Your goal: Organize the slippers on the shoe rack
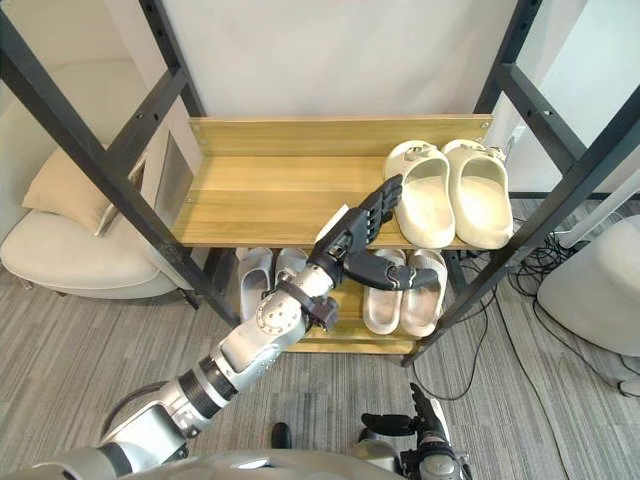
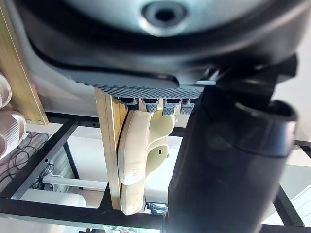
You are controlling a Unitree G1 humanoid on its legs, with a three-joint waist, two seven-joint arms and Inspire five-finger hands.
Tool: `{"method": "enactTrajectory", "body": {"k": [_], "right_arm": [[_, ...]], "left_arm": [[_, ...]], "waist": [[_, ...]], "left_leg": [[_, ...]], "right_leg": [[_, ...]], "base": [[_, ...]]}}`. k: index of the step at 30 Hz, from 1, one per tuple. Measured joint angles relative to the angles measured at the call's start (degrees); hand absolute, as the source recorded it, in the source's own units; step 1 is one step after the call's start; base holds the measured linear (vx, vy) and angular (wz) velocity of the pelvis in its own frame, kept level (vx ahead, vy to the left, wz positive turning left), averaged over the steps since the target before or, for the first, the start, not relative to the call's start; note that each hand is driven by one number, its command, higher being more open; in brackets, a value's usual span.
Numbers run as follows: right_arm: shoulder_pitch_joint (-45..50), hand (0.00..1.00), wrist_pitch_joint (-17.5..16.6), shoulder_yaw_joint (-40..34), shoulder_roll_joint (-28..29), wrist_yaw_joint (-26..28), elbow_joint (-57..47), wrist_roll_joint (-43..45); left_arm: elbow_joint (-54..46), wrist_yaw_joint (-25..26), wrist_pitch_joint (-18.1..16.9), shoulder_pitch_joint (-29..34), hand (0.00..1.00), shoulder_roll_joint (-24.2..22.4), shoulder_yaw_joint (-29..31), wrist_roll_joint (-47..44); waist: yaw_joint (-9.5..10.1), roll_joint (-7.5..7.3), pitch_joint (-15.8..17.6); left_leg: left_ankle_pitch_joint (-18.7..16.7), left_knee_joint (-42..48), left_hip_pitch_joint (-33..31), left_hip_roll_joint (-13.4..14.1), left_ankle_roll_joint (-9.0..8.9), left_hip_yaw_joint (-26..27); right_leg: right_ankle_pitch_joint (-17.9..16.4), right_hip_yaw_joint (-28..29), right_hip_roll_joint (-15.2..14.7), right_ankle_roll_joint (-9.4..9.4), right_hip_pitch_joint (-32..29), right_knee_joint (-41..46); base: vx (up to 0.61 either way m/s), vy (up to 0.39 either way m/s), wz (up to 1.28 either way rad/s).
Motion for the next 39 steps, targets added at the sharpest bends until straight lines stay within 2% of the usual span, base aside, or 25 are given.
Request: {"method": "enactTrajectory", "body": {"k": [6, 12, 15, 18, 23, 25, 32, 39], "right_arm": [[-0.1, 1.00, 0.0, 0.0, 0.0, 0.1, 0.7, 0.0], [0.5, 1.00, 0.0, 0.1, -0.4, 0.8, 0.9, 0.0], [0.5, 1.00, 0.0, 0.2, -0.5, 1.5, 1.6, -0.4], [0.5, 1.00, 0.0, 0.6, -0.8, 2.1, 2.2, -0.5], [0.5, 1.00, 0.0, 2.3, -1.8, 2.8, 2.8, -1.1], [0.5, 1.00, 0.0, 2.4, -1.8, 2.9, 3.4, -1.6], [0.4, 1.00, 0.0, 2.7, -1.9, 3.0, 4.3, -2.3], [0.5, 1.00, 0.0, 3.0, -1.6, 2.8, 5.3, -2.3]], "left_arm": [[-7.4, -0.2, 0.0, 6.1, 1.00, 3.8, 3.6, -0.5], [-16.2, -0.5, 0.0, 9.7, 1.00, 4.9, 4.6, -4.7], [-20.6, -3.4, 0.0, 11.3, 1.00, 5.0, 3.9, -9.6], [-22.7, -7.2, 0.0, 13.4, 1.00, 5.3, 0.2, -14.4], [-22.7, -12.0, 0.7, 16.4, 1.00, 5.8, -5.3, -16.0], [-21.1, -14.7, 0.8, 18.7, 1.00, 7.7, -8.1, -15.2], [-9.4, -16.3, 1.8, 23.8, 1.00, 9.2, -9.4, -8.0], [-3.0, -17.2, 2.0, 27.6, 1.00, 10.6, -9.5, -1.5]], "waist": [[0.45, -0.01, 0.0], [1.99, -0.01, 0.0], [2.32, 0.02, -0.8], [2.70, 0.16, -1.3], [2.82, 0.77, -2.7], [2.78, 0.73, -3.0], [2.84, 0.66, -3.3], [2.87, -0.19, -3.7]], "left_leg": [[0.1, 0.2, -0.1, 0.0, 0.16, -0.8], [0.1, 0.2, -0.4, -0.4, 0.17, -2.0], [0.2, 0.2, -0.6, -0.7, 0.30, -3.0], [0.2, 0.2, 0.0, -0.7, 0.29, -3.2], [0.2, 0.2, 0.4, -0.5, 0.22, -3.1], [0.0, 0.2, 1.8, -0.3, 0.05, -3.1], [0.0, 0.0, 2.6, 0.7, -0.49, -3.1], [-0.2, 0.2, 2.6, 1.3, -0.94, -3.0]], "right_leg": [[-0.4, -0.8, 0.0, 0.01, 0.4, 0.2], [-0.6, -2.0, -0.3, 0.18, 0.8, 0.2], [-0.9, -2.7, -0.4, 0.16, 1.1, 0.3], [-1.1, -2.8, -0.5, 0.14, 1.9, 0.3], [-1.2, -2.7, -0.3, 0.03, 2.2, 0.3], [-1.4, -2.7, 0.3, -0.17, 3.4, 0.3], [-2.1, -2.7, 0.9, -0.54, 4.0, 0.2], [-2.2, -2.6, 1.6, -0.89, 4.0, 0.2]], "base": [[0.00, 0.000, 0.06], [0.01, 0.005, 0.13], [0.00, 0.007, 0.15], [0.00, 0.005, 0.04], [0.00, 0.000, 0.00], [0.00, 0.000, 0.00], [-0.03, -0.008, -0.01], [0.00, -0.002, 0.00]]}}
